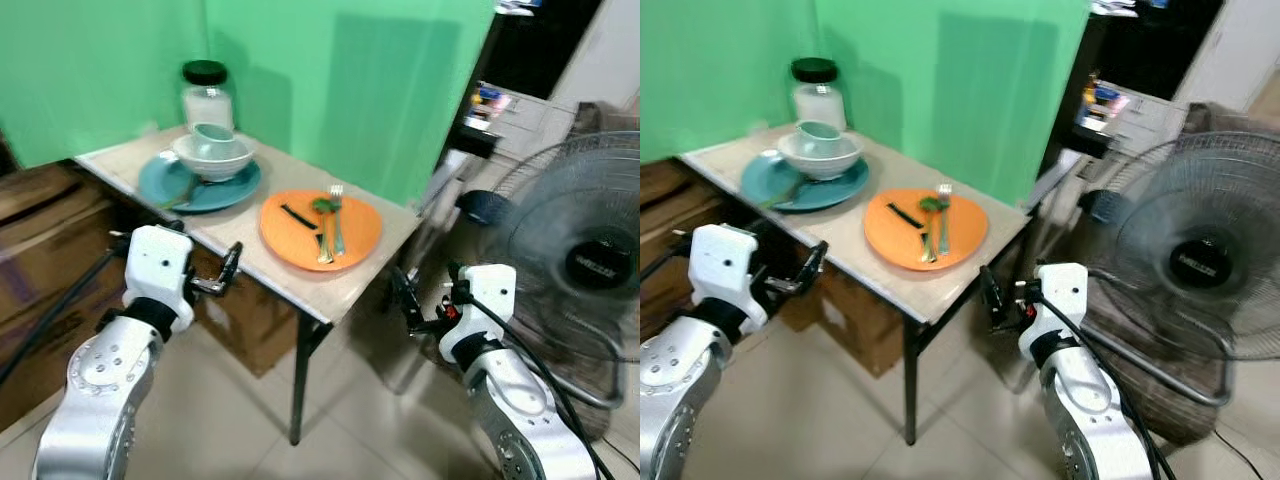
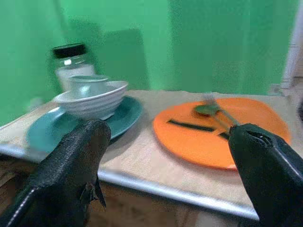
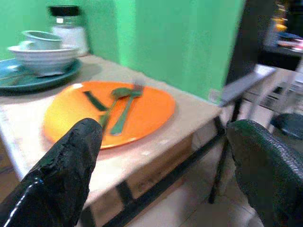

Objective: Setting the table

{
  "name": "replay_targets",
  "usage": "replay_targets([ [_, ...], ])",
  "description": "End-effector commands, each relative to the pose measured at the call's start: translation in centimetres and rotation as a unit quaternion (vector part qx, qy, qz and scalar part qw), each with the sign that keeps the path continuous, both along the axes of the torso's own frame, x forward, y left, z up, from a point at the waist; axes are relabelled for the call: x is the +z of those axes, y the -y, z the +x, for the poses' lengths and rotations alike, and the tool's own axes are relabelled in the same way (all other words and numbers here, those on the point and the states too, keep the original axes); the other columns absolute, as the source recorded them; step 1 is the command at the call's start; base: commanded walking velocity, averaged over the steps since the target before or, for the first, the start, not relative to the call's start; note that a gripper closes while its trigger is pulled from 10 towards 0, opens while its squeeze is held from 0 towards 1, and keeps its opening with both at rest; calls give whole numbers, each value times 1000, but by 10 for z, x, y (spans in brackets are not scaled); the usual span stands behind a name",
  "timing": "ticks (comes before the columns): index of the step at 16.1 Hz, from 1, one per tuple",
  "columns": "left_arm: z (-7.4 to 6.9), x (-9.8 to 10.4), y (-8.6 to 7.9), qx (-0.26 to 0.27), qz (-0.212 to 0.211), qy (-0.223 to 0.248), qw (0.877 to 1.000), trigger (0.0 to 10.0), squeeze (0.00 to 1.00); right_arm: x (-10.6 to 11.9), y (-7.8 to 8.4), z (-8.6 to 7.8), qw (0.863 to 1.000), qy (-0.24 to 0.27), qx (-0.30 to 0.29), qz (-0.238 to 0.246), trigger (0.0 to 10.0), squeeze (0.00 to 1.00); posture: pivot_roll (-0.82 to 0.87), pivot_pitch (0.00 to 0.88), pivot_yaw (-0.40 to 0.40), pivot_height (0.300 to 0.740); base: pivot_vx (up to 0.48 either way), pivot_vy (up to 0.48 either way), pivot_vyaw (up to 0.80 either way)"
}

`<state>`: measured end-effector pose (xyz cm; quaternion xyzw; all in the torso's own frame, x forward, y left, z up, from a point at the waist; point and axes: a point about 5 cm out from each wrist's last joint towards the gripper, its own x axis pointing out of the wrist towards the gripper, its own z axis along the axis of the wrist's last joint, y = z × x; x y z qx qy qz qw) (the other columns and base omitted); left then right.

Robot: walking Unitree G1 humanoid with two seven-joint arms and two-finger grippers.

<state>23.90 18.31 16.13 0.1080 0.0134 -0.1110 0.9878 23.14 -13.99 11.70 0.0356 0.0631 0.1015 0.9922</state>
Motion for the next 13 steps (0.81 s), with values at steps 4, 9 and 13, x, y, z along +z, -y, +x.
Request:
replay_targets([
  [4, 1, 1, 8, -17, -6, 1, 1000, 10000, 0, 2, 2, 2, 1000, 9, 4, -11, 10000, 0, 118, 0, -63, 740, 359, 0, 0],
  [9, 0, 0, 9, -20, -5, 1, 1000, 10000, 0, 2, 1, 4, 1000, 10, 7, -10, 10000, 0, 120, 0, -65, 740, 360, 0, 0],
  [13, 1, -1, 8, -21, -3, 1, 1000, 10000, 0, 1, 0, 4, 1000, 10, 10, -10, 10000, 0, 121, 0, -66, 740, 359, 0, 0],
])
